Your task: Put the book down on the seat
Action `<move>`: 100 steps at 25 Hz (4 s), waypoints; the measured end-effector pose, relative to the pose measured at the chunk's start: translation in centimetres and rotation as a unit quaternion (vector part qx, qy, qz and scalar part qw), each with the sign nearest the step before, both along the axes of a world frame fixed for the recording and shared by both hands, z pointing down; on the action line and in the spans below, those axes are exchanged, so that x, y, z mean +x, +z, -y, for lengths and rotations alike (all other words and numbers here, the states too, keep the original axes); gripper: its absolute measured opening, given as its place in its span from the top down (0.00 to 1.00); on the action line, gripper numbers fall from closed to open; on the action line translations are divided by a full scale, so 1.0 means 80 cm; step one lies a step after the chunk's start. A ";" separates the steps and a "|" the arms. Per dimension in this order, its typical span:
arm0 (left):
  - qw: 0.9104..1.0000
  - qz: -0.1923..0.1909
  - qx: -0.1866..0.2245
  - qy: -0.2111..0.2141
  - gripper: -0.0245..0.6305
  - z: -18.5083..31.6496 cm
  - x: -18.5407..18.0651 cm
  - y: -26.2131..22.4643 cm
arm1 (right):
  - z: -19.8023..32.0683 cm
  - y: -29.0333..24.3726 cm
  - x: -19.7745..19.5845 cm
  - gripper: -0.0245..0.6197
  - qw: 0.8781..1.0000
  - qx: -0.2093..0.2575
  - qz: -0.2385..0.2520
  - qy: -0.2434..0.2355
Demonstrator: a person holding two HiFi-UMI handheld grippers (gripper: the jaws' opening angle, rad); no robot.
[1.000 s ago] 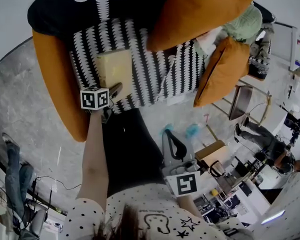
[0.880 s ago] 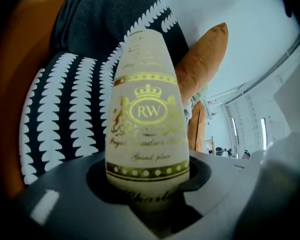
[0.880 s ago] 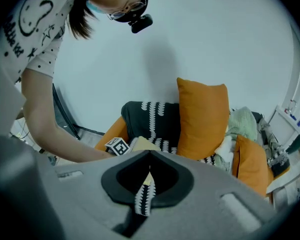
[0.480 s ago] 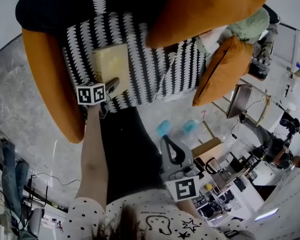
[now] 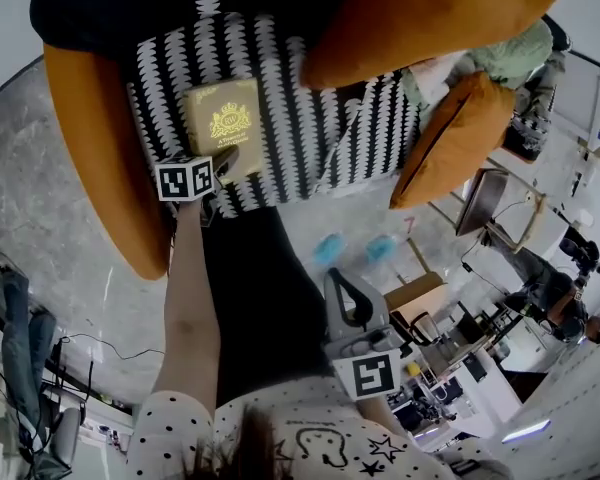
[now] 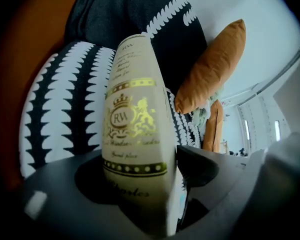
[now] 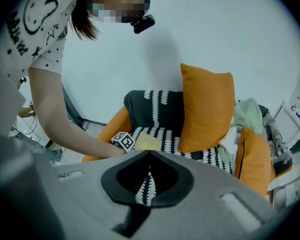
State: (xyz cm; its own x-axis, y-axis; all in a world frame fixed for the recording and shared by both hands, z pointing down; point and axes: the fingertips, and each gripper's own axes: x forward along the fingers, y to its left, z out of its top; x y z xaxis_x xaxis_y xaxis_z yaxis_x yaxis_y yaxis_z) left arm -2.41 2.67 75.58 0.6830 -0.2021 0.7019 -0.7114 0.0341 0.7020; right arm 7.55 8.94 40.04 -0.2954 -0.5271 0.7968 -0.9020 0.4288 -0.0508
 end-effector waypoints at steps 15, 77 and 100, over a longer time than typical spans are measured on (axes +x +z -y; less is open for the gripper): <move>0.988 0.156 0.015 -0.011 0.33 -0.013 -0.050 0.022 | -0.005 0.005 0.007 0.96 1.000 -0.004 -0.005 -0.011; 0.944 0.265 0.177 -0.086 0.97 0.049 -0.109 -0.230 | 0.006 -0.095 -0.011 0.96 0.994 0.088 0.050 -0.053; 0.928 0.238 0.264 -0.106 0.97 0.064 -0.111 -0.353 | 0.013 -0.120 -0.029 0.96 0.985 0.137 0.065 -0.088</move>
